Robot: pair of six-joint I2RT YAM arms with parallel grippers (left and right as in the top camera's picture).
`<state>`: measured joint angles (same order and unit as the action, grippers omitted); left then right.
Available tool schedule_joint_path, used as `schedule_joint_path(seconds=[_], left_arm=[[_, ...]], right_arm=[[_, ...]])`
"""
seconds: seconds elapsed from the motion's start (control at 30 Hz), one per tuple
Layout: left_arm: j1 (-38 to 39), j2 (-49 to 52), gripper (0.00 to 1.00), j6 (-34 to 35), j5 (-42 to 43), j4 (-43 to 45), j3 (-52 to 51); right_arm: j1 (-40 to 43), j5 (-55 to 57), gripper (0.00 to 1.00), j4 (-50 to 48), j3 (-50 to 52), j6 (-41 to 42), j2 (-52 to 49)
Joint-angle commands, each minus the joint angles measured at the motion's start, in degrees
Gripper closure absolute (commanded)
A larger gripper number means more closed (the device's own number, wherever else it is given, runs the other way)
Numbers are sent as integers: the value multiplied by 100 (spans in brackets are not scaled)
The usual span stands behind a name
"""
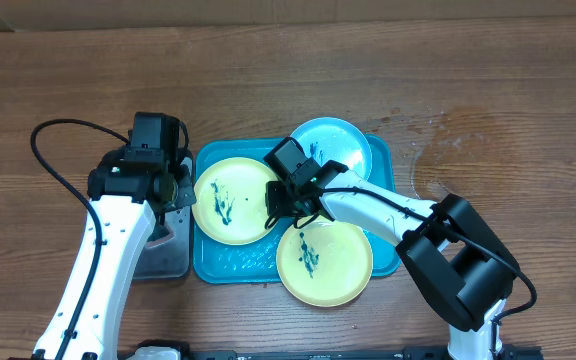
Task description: Clean dirty plates on tray and stack at the side
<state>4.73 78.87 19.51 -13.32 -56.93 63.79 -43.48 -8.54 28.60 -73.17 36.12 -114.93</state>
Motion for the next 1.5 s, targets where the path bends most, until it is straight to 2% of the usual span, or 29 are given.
schedule_joint_path(seconds=[0.0,0.07,0.13,0.2,0.23,0.27,0.43,0.5,0.53,0.63,0.67,0.8,0.9,1.0,1.33,1.47], left_arm=[[-33,-13,74,90,-42,225,-197],[-35,-11,73,90,-39,481,-374],[-35,-7,80,90,-39,708,-540],[-35,15,81,94,-13,940,-710],[-33,31,81,136,-15,1029,-776],[-33,52,81,136,-11,1132,-839],[-39,136,80,149,-15,1550,-1115],[-63,216,83,146,-17,1646,-1167],[-96,284,85,146,-17,1683,-1180],[-247,588,96,153,4,1803,-1198],[-313,726,96,151,57,1858,-1196],[-564,1311,96,116,496,2114,-1196],[-660,1672,96,-144,986,2358,-1196],[-658,1829,96,-334,1211,2463,-1196],[-643,1829,96,-1067,2096,2503,-1193],[-560,1829,96,-1161,2245,2557,-1193]], right_arm=[[-17,-15,56,48,2,-81,-107],[-17,-70,50,109,-24,-205,-76],[-17,-48,48,310,-118,-214,-7],[-20,-48,25,514,-240,-361,103],[-28,-48,19,608,-306,-444,173],[-28,-44,1,699,-367,-468,238],[-28,-46,0,1025,-671,-468,527],[-28,-48,0,1152,-796,-466,597],[-28,-48,1,1257,-879,-466,636],[-28,-46,13,1685,-1167,-470,728],[-28,-46,18,1858,-1292,-505,754],[-28,129,50,2605,-1834,-638,774],[-35,328,66,3042,-2164,-643,780],[-33,361,68,3259,-2374,-706,780],[-33,407,66,3287,-2413,-704,780],[-33,553,66,3287,-2413,-702,780]])
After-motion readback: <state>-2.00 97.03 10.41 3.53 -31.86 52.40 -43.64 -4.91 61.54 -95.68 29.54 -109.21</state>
